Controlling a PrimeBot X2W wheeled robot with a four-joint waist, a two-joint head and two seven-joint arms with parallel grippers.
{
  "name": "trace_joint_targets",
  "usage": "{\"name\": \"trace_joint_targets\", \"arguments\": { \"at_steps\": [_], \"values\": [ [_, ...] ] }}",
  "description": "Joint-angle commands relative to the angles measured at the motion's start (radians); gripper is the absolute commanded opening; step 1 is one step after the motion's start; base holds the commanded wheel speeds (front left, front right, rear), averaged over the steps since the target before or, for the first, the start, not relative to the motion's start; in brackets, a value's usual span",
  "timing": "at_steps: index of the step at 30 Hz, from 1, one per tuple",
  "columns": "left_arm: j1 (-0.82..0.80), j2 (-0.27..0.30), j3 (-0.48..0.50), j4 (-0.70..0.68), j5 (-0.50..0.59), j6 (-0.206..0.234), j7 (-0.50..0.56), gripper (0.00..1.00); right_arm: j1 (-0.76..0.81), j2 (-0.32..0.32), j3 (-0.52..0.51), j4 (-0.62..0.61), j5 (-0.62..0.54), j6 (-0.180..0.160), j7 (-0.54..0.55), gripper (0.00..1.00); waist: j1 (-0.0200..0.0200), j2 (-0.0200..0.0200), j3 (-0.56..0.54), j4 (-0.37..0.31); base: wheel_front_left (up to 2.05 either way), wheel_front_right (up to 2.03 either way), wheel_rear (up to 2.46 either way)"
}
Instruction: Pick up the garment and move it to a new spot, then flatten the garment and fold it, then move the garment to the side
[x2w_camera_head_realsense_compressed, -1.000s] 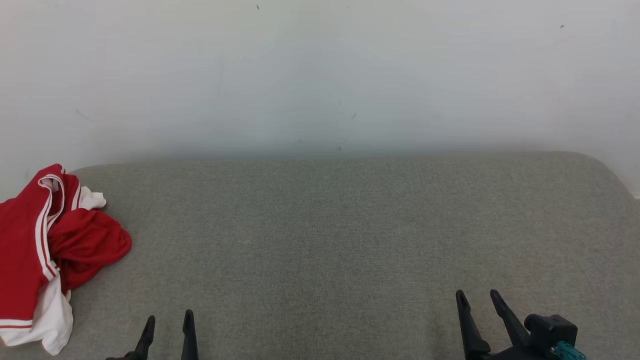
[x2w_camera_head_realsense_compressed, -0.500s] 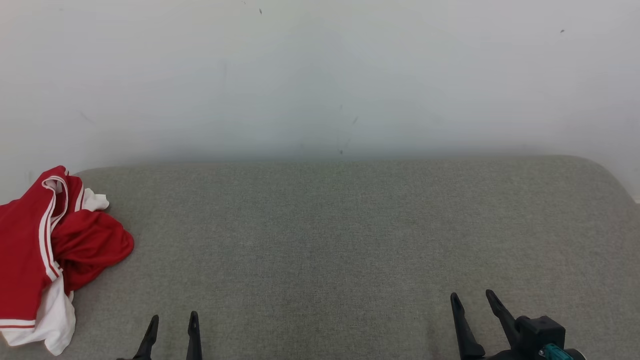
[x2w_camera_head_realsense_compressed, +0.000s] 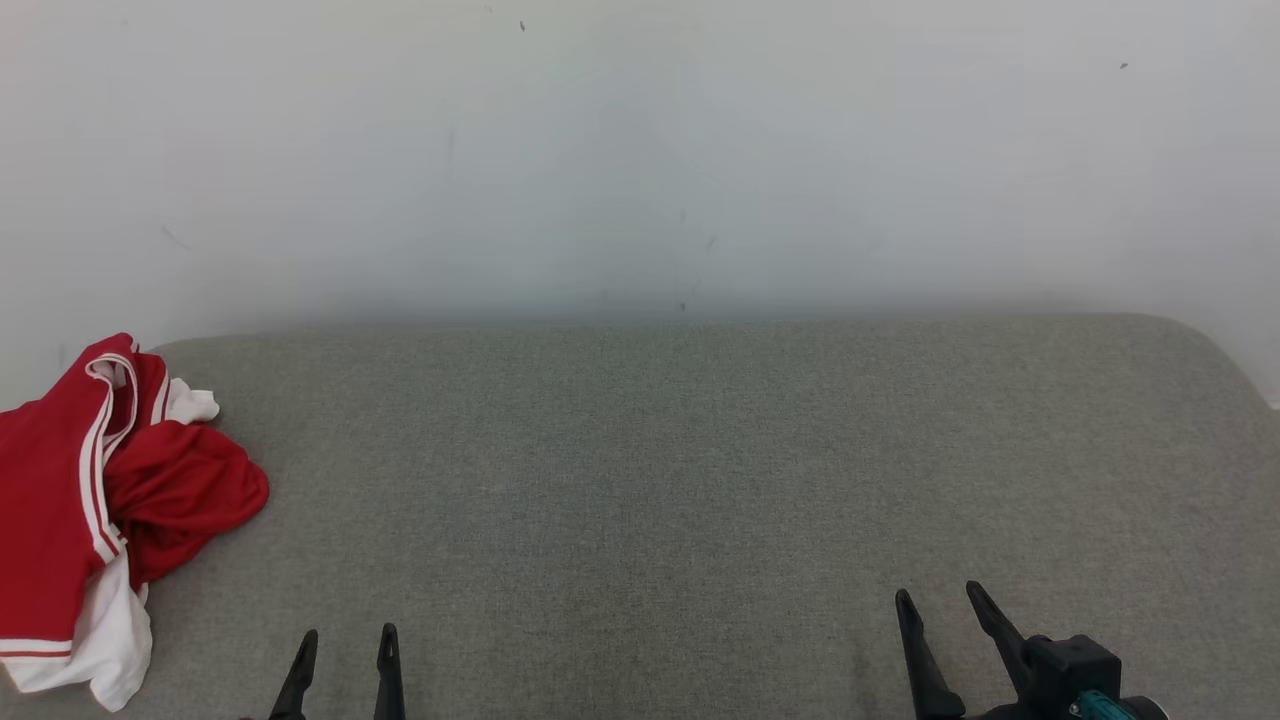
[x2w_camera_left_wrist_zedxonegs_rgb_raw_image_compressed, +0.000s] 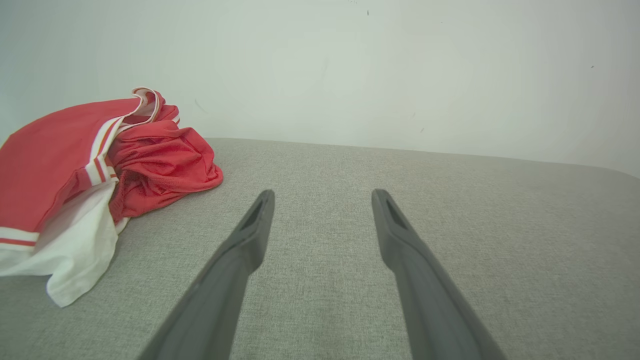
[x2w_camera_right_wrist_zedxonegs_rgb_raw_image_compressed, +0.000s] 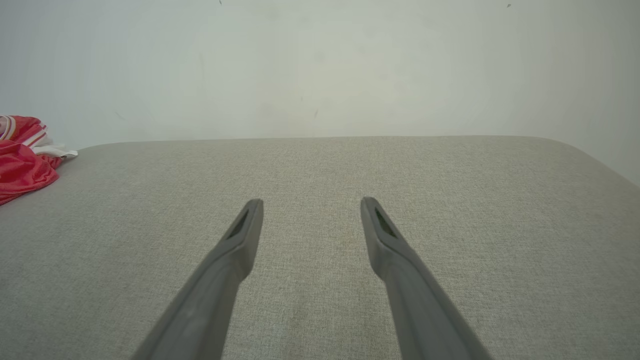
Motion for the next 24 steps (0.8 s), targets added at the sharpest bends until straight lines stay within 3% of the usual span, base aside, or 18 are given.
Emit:
{"name": "trace_joint_targets", "arguments": {
  "at_steps": [1,10,24],
  "values": [
    [0.014,0.005,0.001,0.001,0.006,0.001,-0.003,1.00,0.010,-0.002,-0.001,0.001,-0.002,-0.002,-0.007,1.00,0.0000,0.0000,0.000,0.000,0.00,0.00,0.00],
    [0.005,0.005,-0.001,0.004,0.002,0.003,-0.003,1.00,0.009,-0.002,-0.006,-0.004,0.000,-0.002,-0.012,1.00,0.0000,0.0000,-0.001,0.036,0.00,0.00,0.00],
    [0.032,0.028,0.022,-0.008,0.033,-0.002,-0.003,1.00,0.029,-0.002,0.012,0.010,0.042,-0.002,-0.033,1.00,0.0000,0.0000,-0.022,0.252,0.00,0.00,0.00]
  ]
}}
